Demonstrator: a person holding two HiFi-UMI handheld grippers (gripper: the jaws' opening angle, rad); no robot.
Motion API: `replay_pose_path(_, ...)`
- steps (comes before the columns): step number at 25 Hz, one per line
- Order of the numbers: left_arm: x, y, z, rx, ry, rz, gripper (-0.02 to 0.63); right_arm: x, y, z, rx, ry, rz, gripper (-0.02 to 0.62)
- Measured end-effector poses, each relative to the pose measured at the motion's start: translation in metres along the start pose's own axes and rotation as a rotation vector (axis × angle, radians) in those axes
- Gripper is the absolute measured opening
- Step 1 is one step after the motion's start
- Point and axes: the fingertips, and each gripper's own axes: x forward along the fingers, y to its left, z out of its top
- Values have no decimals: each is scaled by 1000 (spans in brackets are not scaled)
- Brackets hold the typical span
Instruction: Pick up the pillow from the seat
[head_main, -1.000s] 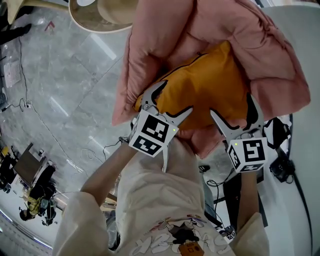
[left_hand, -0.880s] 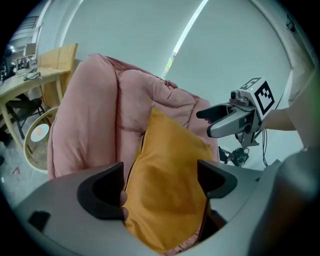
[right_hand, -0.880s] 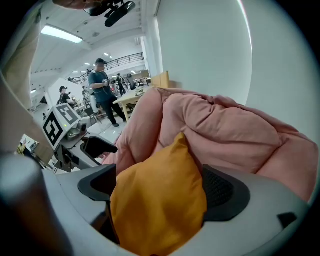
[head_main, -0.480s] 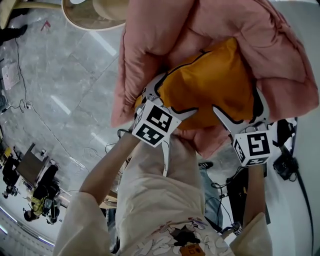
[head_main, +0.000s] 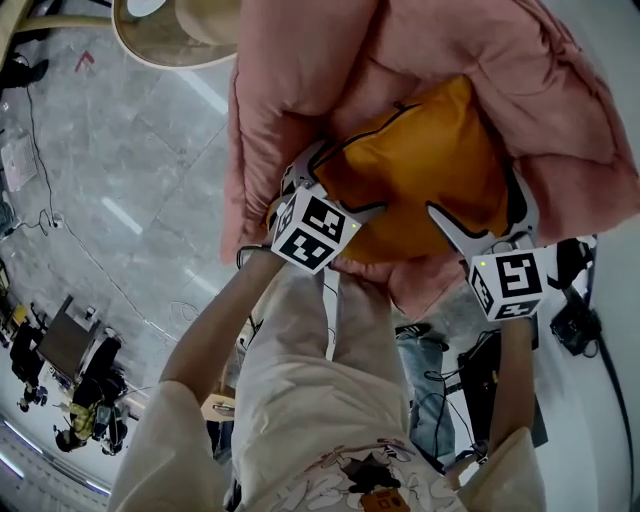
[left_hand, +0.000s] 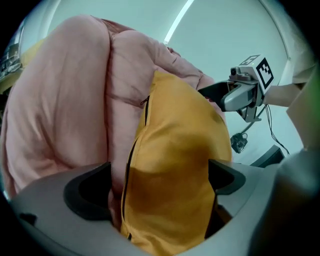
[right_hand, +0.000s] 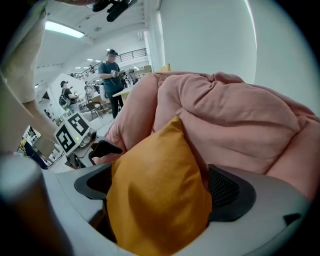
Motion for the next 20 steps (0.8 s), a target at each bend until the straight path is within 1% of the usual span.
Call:
replay_pose_path(2, 7, 4, -4, -9, 6, -4, 595, 3, -4, 0, -1, -7, 4, 581)
replay_pose_path(5, 14, 5, -4, -17, -5, -33, 595, 7, -7, -2, -20, 7, 14, 581)
replay_pose_path(10, 23, 10, -2, -17, -17, -78, 595, 21, -8, -13, -47, 37, 39, 581)
replay_pose_path(12, 28, 8, 2, -2, -34, -106, 595, 26, -13, -19, -52, 53, 41, 581)
replay_pose_path(14, 34, 5, 2, 6, -38, -125, 595, 30, -19, -25, -48, 68, 42, 581)
replay_pose_path(17, 48, -2, -4, 6, -24, -142, 594, 32, -27, -33, -38, 79, 48, 581)
replay_pose_path(20, 54, -5, -3, 19, -32, -157, 594, 37, -25, -38, -27, 93, 62, 581)
